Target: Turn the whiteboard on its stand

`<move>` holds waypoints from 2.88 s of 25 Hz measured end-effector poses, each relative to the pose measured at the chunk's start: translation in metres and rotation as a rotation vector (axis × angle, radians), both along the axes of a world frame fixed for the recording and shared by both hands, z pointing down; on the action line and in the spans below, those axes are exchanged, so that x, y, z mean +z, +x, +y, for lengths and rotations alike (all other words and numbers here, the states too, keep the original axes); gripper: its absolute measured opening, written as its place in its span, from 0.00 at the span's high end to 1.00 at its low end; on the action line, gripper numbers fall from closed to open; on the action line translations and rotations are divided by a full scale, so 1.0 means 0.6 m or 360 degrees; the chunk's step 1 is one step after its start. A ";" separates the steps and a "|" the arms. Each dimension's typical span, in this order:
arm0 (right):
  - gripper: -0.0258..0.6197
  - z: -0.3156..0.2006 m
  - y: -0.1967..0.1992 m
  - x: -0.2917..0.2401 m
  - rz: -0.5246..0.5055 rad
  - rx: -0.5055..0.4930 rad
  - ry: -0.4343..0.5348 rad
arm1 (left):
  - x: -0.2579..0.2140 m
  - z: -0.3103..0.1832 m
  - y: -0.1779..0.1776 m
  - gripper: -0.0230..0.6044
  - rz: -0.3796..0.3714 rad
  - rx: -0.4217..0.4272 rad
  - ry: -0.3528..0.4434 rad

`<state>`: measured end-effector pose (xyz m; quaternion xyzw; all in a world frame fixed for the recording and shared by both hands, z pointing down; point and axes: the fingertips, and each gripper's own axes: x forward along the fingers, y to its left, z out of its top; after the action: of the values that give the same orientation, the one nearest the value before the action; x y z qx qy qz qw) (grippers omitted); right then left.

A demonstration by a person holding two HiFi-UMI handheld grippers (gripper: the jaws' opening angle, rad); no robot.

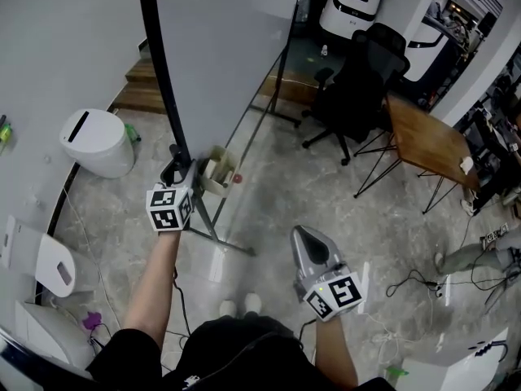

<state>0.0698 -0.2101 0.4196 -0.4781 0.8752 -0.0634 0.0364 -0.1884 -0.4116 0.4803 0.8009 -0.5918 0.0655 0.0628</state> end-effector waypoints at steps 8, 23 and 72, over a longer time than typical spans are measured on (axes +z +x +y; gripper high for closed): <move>0.95 0.014 -0.006 -0.003 -0.0003 -0.0019 0.0012 | 0.001 0.052 -0.008 0.65 -0.0002 0.0008 -0.0002; 0.95 0.026 -0.024 -0.008 0.0010 -0.0064 0.0038 | 0.002 0.115 -0.026 0.64 -0.0015 0.0030 -0.0006; 0.95 0.039 0.039 -0.034 -0.0013 0.0012 0.0123 | -0.162 0.233 0.197 0.88 0.0097 0.0483 0.0343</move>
<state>0.0931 -0.1869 0.3995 -0.4793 0.8751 -0.0314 0.0588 -0.0701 -0.2719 0.3833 0.8848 -0.4656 -0.0139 -0.0162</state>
